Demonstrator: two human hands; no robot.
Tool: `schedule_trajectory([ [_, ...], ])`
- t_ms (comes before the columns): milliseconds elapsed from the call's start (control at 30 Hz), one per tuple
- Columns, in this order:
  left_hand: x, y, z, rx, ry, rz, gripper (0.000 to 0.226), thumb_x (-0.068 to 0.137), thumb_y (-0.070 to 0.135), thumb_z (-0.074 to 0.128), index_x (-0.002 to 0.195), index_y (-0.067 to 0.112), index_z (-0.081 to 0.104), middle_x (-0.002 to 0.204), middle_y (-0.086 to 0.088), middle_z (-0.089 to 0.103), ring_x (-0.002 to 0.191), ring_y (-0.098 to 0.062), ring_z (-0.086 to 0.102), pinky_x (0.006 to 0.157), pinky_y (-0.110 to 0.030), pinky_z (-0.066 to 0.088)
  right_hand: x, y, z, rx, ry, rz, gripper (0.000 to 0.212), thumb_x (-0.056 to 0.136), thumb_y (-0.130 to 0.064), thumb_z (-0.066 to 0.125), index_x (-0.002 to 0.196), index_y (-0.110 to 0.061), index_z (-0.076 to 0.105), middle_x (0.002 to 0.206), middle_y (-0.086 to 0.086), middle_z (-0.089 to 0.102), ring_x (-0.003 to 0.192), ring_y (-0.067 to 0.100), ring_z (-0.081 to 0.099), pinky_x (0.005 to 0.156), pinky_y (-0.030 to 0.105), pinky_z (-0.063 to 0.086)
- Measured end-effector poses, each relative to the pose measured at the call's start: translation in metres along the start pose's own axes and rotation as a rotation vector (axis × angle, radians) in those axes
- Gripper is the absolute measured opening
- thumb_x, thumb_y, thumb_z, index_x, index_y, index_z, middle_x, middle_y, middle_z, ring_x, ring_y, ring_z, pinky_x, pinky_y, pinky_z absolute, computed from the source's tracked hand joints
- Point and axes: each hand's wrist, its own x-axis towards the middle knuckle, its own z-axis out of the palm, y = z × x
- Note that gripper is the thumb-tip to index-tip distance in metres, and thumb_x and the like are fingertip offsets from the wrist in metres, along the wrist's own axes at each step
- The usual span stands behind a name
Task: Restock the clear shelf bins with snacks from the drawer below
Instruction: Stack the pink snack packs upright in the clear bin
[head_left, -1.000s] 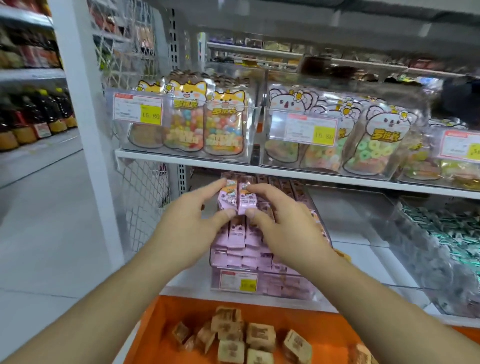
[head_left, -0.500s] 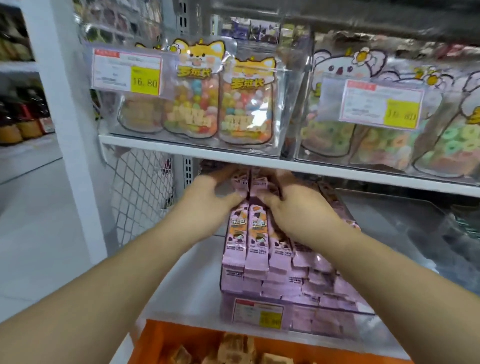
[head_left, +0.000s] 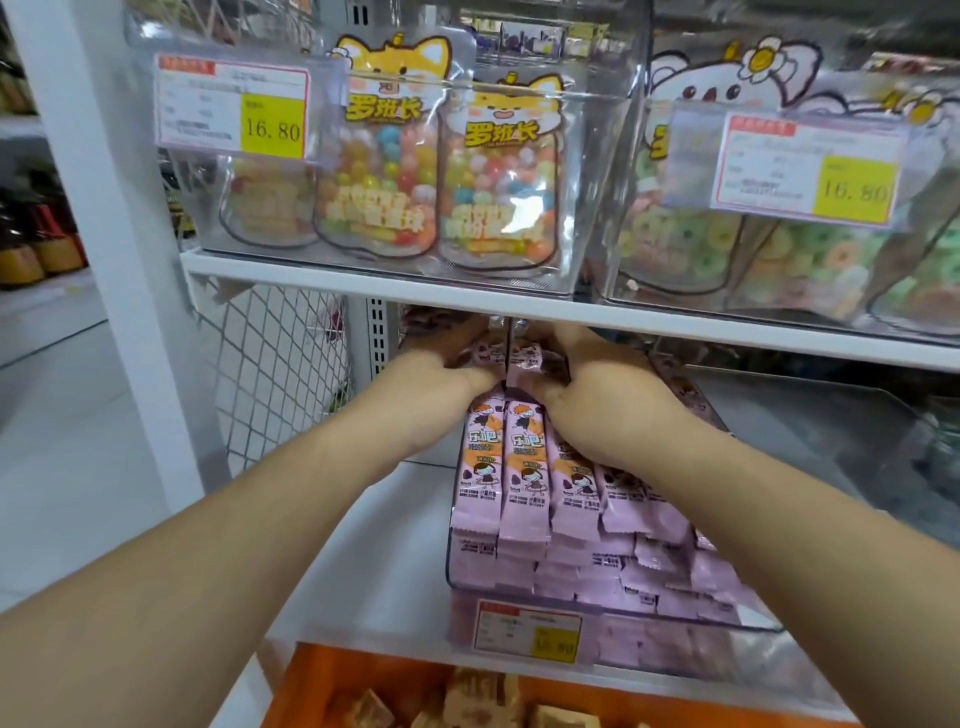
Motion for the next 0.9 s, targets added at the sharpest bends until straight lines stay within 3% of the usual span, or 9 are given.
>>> schedule_trajectory([
  [100,0.003,0.003,0.001,0.049,-0.006,0.012,0.056,0.099,0.023,0.062,0.144,0.053,0.050,0.125,0.020,0.060,0.113,-0.008,0.060,0.089,-0.019,0.048,0.002,0.000,0.000,0.009,-0.004,0.018,0.051,0.102,-0.041,0.064,0.148,-0.031,0.048,0.139,0.001,0.065,0.117,0.028,0.065,0.096,0.037,0.054],
  [233,0.007,0.000,0.006,-0.004,0.019,0.035,0.038,0.098,0.015,0.066,0.128,0.038,0.061,0.126,0.016,0.069,0.117,-0.006,0.063,0.107,-0.038,0.050,0.003,0.001,-0.001,-0.011,0.013,0.017,0.051,0.101,-0.039,0.065,0.148,-0.031,0.048,0.138,0.002,0.066,0.115,0.028,0.066,0.098,0.038,0.055],
  [433,0.010,0.001,0.006,-0.039,0.039,-0.027,0.049,0.091,0.020,0.069,0.138,0.032,0.061,0.131,0.011,0.068,0.116,-0.012,0.065,0.104,-0.038,0.053,0.003,-0.001,-0.002,-0.044,0.010,0.012,0.052,0.103,-0.037,0.063,0.152,-0.032,0.046,0.142,0.002,0.063,0.114,0.027,0.065,0.088,0.026,0.050],
  [567,0.009,0.002,0.007,-0.062,0.040,-0.044,0.046,0.084,0.019,0.067,0.126,0.038,0.067,0.116,0.014,0.075,0.107,-0.012,0.070,0.099,-0.043,0.057,-0.001,-0.003,-0.003,-0.038,0.008,0.007,0.051,0.104,-0.038,0.060,0.154,-0.035,0.045,0.141,0.002,0.064,0.115,0.026,0.065,0.090,0.025,0.050],
  [633,0.009,0.001,0.008,-0.079,0.055,-0.033,0.038,0.088,0.016,0.068,0.121,0.036,0.069,0.109,0.015,0.077,0.102,-0.011,0.072,0.097,-0.040,0.057,-0.003,-0.004,-0.003,-0.028,0.011,-0.011,0.049,0.105,-0.035,0.058,0.152,-0.038,0.046,0.134,0.004,0.067,0.102,0.024,0.067,0.086,0.028,0.055],
  [733,0.006,0.003,0.007,-0.101,0.064,-0.044,0.034,0.092,0.015,0.066,0.120,0.034,0.068,0.108,0.014,0.076,0.101,-0.010,0.071,0.092,-0.032,0.056,-0.007,-0.003,-0.006,-0.027,-0.007,-0.003,0.051,0.106,-0.032,0.054,0.155,-0.037,0.041,0.134,0.007,0.066,0.100,0.027,0.065,0.089,0.035,0.057],
  [800,0.001,0.005,0.006,-0.120,0.045,-0.033,0.033,0.095,0.014,0.064,0.120,0.034,0.069,0.109,0.015,0.076,0.101,-0.007,0.071,0.090,-0.029,0.055,-0.011,-0.002,-0.007,-0.011,-0.014,0.001,0.053,0.107,-0.031,0.052,0.158,-0.037,0.038,0.137,0.007,0.065,0.094,0.022,0.067,0.083,0.031,0.057],
  [900,-0.012,0.011,0.003,-0.131,0.030,-0.028,0.030,0.100,0.010,0.058,0.118,0.032,0.070,0.099,0.021,0.076,0.086,0.010,0.069,0.072,-0.008,0.048,-0.023,-0.001,-0.011,-0.015,-0.029,-0.004,0.054,0.108,-0.033,0.049,0.160,-0.037,0.036,0.149,0.003,0.058,0.114,0.023,0.063,0.085,0.025,0.044],
])
